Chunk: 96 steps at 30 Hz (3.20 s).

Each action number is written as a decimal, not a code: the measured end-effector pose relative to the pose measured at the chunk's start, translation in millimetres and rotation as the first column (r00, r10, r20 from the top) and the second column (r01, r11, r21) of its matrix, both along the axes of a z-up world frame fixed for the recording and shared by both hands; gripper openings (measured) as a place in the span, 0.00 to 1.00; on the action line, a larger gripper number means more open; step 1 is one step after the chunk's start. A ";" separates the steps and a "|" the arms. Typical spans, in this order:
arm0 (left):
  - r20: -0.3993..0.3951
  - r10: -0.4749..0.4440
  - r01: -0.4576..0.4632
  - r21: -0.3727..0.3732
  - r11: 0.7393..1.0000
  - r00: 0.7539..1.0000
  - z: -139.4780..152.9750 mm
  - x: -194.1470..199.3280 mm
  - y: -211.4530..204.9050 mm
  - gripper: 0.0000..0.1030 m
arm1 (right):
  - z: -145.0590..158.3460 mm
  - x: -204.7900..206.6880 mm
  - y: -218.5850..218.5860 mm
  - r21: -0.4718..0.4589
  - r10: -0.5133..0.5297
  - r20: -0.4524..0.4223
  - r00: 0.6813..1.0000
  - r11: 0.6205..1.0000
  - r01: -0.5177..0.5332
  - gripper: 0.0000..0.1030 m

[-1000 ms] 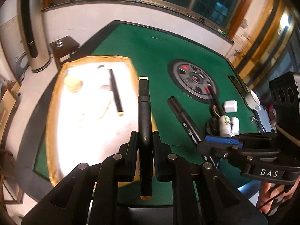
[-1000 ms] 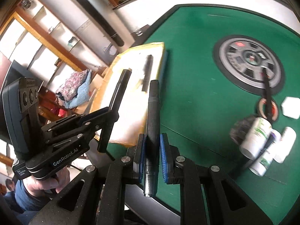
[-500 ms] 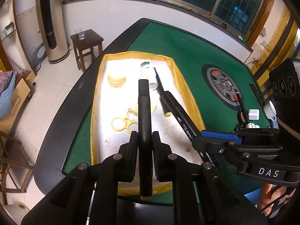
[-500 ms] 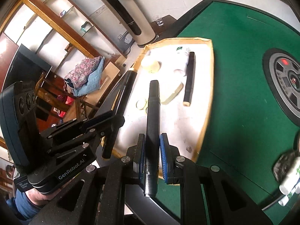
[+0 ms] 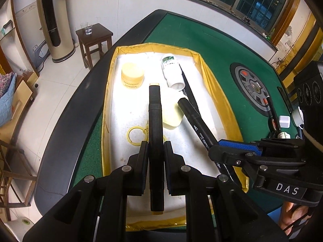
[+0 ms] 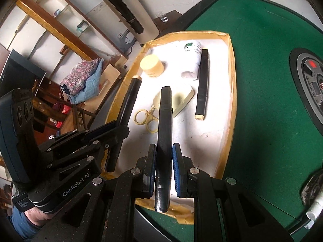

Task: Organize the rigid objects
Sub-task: 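Carry both black markers over the tray with both tools, then open both tools to drop the black markers into the tray, then move both tools back to the bottles and purple-capped marker on the table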

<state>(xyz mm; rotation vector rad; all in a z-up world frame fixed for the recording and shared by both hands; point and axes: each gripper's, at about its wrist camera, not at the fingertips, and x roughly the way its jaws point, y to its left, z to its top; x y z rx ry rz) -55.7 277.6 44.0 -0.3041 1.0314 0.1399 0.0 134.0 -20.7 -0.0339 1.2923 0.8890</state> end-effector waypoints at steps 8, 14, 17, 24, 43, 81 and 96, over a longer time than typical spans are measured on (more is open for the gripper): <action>-0.037 -0.025 0.025 0.006 1.000 0.999 -17.2 3.9 -0.2 0.12 | -13.6 3.0 6.3 -0.046 -0.009 -0.016 1.000 0.999 0.008 0.14; -0.063 -0.047 0.048 0.013 0.999 0.997 -27.8 3.7 -2.3 0.12 | -22.0 3.8 6.2 -0.079 -0.004 -0.021 1.000 0.997 0.002 0.13; -0.055 -0.054 0.055 0.025 0.998 0.997 -28.1 2.7 -2.9 0.12 | -23.6 1.2 9.0 -0.083 0.007 -0.021 1.000 0.996 -0.009 0.13; -0.042 -0.055 0.057 0.030 0.998 0.998 -29.0 -3.4 2.1 0.12 | -22.8 -3.9 15.3 -0.076 0.025 -0.023 0.999 0.997 -0.027 0.13; -0.029 -0.022 0.021 -0.059 0.998 0.999 -27.0 -20.4 4.8 0.23 | -16.3 -10.7 7.9 -0.093 0.027 0.006 1.000 0.995 -0.026 0.14; -0.055 -0.544 0.539 -0.084 0.838 0.837 -1.3 19.2 -273.7 0.32 | 7.2 -4.6 -291.6 0.043 -0.552 -0.046 0.833 0.832 0.553 0.23; -0.107 -0.543 0.543 -0.037 0.839 0.833 -24.5 42.6 -307.1 0.15 | -6.5 3.5 -364.5 0.028 -0.626 -0.085 0.775 0.776 0.630 0.23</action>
